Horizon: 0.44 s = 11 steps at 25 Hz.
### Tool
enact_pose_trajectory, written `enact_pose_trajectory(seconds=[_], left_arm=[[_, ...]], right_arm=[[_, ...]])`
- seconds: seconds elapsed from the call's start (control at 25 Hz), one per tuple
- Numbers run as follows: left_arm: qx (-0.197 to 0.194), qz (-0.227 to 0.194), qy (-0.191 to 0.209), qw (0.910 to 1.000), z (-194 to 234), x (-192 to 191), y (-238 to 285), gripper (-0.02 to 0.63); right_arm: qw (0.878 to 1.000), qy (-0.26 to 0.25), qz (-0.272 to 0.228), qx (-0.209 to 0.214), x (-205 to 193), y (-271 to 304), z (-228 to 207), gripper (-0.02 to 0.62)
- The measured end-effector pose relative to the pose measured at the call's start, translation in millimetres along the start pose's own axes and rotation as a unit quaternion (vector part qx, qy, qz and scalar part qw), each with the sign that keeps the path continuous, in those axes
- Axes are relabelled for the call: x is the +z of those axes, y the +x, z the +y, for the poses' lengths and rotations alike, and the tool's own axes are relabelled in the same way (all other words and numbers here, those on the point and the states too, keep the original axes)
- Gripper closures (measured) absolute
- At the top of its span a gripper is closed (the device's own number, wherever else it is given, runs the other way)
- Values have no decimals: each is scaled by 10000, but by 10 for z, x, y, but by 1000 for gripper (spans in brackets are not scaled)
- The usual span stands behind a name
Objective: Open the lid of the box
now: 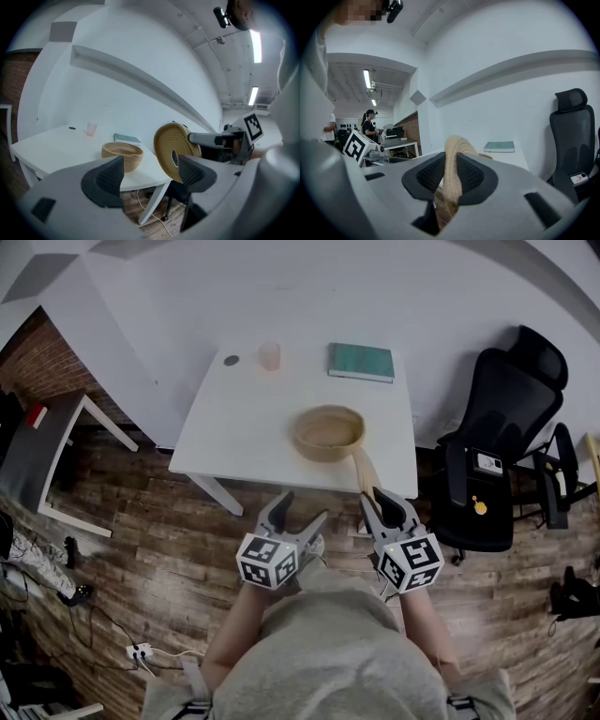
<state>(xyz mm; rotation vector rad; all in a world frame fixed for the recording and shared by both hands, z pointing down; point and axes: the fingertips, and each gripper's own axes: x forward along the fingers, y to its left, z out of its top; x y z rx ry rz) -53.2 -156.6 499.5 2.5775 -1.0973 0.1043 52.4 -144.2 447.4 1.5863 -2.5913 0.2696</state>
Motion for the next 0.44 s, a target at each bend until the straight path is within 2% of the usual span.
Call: enact_pose_trajectory(seconds=[0.44], left_arm=[[6,-64,-42,10000,43,48,5,244]], right_arm=[[10000,-75,9,40,31,67,12,517]])
